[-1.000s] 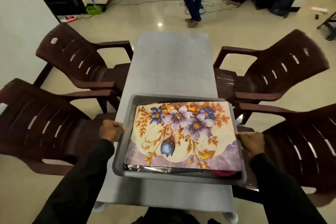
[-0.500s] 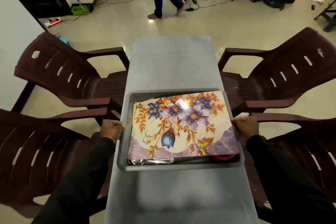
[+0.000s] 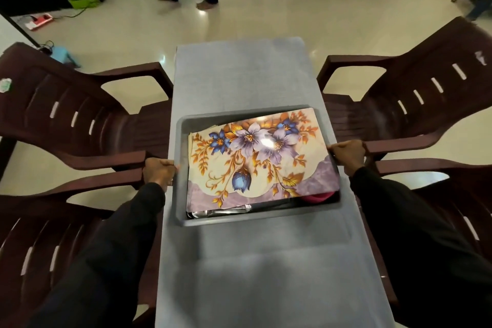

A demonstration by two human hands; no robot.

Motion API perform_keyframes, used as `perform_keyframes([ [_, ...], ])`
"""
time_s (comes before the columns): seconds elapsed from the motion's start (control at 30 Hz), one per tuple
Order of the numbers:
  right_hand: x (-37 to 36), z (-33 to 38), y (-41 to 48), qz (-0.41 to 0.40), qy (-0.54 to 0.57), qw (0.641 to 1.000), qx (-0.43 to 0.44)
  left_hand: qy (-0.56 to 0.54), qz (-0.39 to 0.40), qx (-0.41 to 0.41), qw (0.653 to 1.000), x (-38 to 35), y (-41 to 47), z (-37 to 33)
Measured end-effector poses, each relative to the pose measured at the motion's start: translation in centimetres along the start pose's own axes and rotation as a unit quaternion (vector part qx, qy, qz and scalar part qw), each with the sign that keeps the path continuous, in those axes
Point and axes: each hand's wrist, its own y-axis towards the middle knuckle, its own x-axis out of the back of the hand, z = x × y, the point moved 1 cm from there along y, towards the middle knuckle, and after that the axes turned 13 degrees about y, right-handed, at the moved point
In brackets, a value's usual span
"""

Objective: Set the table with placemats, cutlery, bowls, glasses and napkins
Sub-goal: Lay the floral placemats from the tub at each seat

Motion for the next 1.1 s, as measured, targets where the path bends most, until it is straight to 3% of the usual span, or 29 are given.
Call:
perform_keyframes([
  [0.47, -1.8, -4.3, 4.5, 0.016, 0.009, 1.0, -0.019, -0.03, -0.003, 0.012, 0.999, -0.4, 1.2, -0.8],
  [0.73, -2.0, -2.9, 2.6, 0.017, 0.005, 1.0, -0.013, -0.075, 0.01, -0.004, 0.997, -0.2, 0.9, -0.4],
  [0.9, -1.5, -1.4, 1.3, 0.011, 0.005, 1.0, 0.019, -0.084, -0.004, -0.012, 0.996, -0.4, 0.6, 0.2],
  [1.1, -0.8, 1.6, -1.8, 0.004, -0.02, 0.992, 0.123, -0.058, -0.087, -0.036, 0.994, -1.2, -1.3, 1.1],
])
